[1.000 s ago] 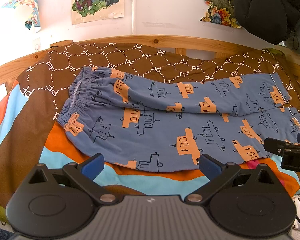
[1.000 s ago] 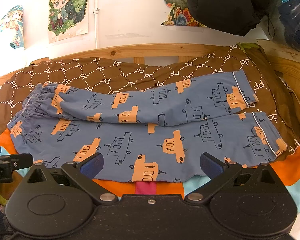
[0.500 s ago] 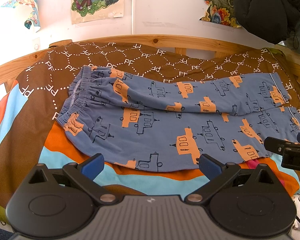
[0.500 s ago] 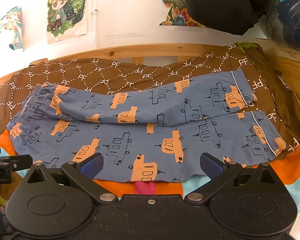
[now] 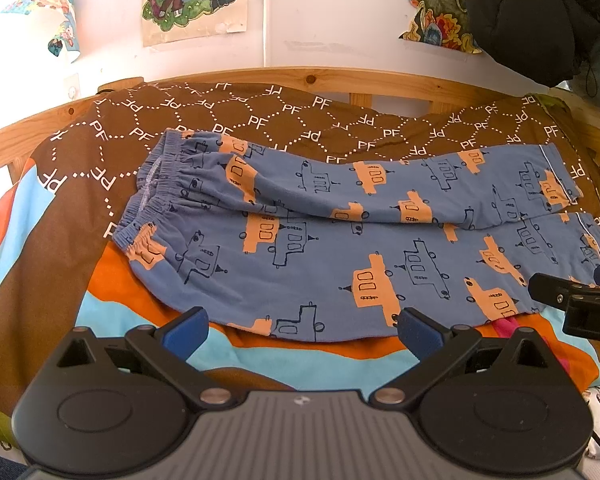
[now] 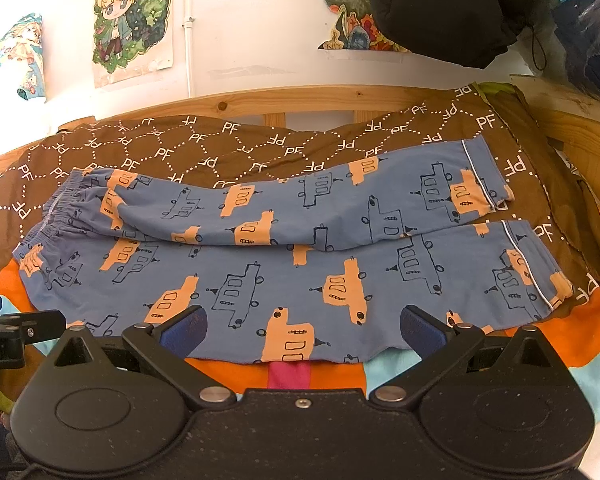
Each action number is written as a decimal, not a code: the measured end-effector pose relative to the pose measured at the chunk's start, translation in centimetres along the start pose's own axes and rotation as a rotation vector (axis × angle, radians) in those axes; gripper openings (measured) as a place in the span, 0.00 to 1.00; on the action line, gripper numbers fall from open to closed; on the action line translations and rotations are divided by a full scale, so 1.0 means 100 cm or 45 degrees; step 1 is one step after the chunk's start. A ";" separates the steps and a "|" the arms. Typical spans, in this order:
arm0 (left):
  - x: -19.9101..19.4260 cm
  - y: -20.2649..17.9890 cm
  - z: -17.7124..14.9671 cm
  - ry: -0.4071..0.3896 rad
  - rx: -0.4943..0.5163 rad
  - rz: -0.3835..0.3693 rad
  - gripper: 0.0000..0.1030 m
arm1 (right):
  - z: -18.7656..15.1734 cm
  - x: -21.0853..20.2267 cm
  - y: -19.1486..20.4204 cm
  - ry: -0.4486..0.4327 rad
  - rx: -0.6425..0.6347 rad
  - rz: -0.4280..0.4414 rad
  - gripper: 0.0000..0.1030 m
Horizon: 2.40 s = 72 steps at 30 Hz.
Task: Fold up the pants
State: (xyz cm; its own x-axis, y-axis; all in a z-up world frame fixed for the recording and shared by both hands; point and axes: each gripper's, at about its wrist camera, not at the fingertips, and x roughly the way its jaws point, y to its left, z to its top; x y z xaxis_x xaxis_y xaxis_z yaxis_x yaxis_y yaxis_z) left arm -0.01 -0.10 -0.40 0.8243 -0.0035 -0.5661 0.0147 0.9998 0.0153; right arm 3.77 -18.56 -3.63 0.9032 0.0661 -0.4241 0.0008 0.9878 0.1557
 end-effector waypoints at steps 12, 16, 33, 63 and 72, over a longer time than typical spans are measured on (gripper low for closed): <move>0.001 -0.001 -0.002 0.004 0.000 -0.003 1.00 | -0.001 -0.001 0.001 0.003 0.001 -0.005 0.99; 0.000 -0.001 -0.003 0.006 -0.001 -0.002 1.00 | -0.001 0.000 0.000 0.004 0.002 -0.004 0.99; 0.013 0.008 0.002 0.119 -0.089 -0.034 1.00 | 0.010 0.017 -0.012 0.124 0.069 0.046 0.99; 0.254 -0.002 0.230 0.199 0.685 -0.310 1.00 | 0.241 0.281 -0.036 0.555 -0.836 0.604 0.79; 0.306 0.006 0.229 0.463 0.691 -0.522 0.95 | 0.227 0.323 -0.057 0.623 -0.772 0.632 0.59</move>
State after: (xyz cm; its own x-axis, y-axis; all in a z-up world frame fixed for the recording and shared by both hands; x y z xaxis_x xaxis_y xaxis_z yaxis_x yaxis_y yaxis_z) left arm 38.15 -0.05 1.13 0.4565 -0.2706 -0.8476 0.6316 0.7695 0.0946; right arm 42.69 -25.22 2.03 0.4575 0.4175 -0.7851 -0.6875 0.7260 -0.0145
